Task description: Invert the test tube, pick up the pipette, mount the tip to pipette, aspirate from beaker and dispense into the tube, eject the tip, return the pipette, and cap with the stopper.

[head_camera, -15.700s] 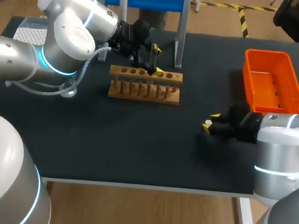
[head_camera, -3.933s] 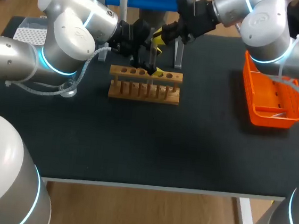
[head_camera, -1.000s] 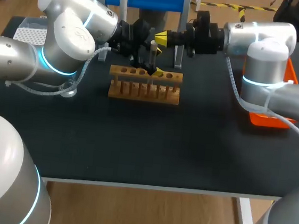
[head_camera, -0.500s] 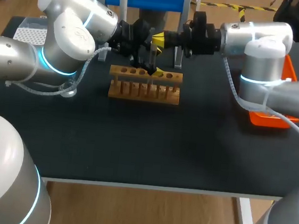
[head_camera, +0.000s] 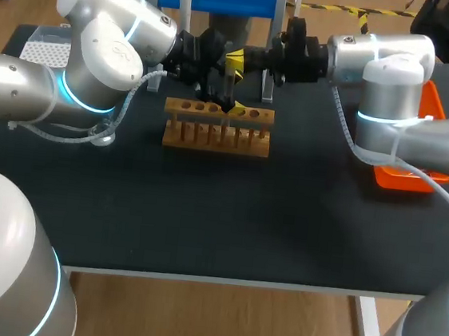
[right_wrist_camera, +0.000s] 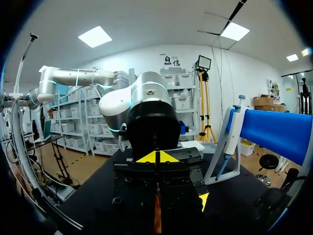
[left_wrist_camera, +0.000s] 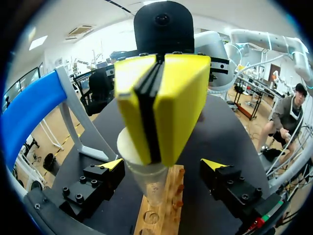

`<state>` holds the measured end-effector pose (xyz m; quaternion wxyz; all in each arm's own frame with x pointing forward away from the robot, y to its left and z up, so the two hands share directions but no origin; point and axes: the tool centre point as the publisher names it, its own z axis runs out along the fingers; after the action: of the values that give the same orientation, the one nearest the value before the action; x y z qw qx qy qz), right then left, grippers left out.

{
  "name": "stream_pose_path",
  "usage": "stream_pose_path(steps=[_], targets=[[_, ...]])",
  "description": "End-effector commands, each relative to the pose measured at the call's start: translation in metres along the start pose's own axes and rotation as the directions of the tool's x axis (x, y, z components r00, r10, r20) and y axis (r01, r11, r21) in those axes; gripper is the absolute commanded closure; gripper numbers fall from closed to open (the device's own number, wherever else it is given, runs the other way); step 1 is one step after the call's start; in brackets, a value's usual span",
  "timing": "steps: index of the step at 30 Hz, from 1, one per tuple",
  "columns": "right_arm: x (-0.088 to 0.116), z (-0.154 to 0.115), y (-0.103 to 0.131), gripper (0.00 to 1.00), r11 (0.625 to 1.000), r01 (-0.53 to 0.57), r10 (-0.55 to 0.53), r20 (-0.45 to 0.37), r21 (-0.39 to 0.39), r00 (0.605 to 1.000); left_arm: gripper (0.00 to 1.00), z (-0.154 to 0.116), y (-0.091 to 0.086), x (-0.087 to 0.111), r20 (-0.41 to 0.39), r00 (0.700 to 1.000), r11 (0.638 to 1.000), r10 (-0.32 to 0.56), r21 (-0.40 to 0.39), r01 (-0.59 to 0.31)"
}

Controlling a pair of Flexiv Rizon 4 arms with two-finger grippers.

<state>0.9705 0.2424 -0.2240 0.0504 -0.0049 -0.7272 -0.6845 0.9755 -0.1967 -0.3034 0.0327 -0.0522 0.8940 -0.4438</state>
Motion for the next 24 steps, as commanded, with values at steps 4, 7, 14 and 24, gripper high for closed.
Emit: stream_pose_path(steps=[4, 7, 14, 24], targets=[[-0.003, 0.0, -0.013, 1.0, 1.0, -0.031, 0.031, -0.024, 0.002, 0.999, 0.0, 0.0, 0.001, 0.0, 0.0, 1.0, 1.0, 0.0, 0.003, 0.0], [-0.002, 0.0, -0.019, 1.0, 0.999, -0.042, 0.042, -0.026, 0.009, 0.999, 0.0, 0.0, 0.001, 0.0, 0.0, 1.0, 1.0, 0.0, 0.003, 0.0], [-0.001, 0.001, -0.023, 1.0, 0.999, -0.05, 0.05, -0.027, 0.017, 0.998, 0.0, 0.0, 0.001, 0.0, 0.0, 1.0, 1.0, 0.0, 0.003, 0.0], [-0.003, -0.009, 0.007, 1.0, 0.999, -0.02, 0.02, -0.014, -0.047, 1.0, 0.0, 0.0, 0.001, 0.0, 0.0, 1.0, 1.0, 0.0, 0.003, 0.0]])
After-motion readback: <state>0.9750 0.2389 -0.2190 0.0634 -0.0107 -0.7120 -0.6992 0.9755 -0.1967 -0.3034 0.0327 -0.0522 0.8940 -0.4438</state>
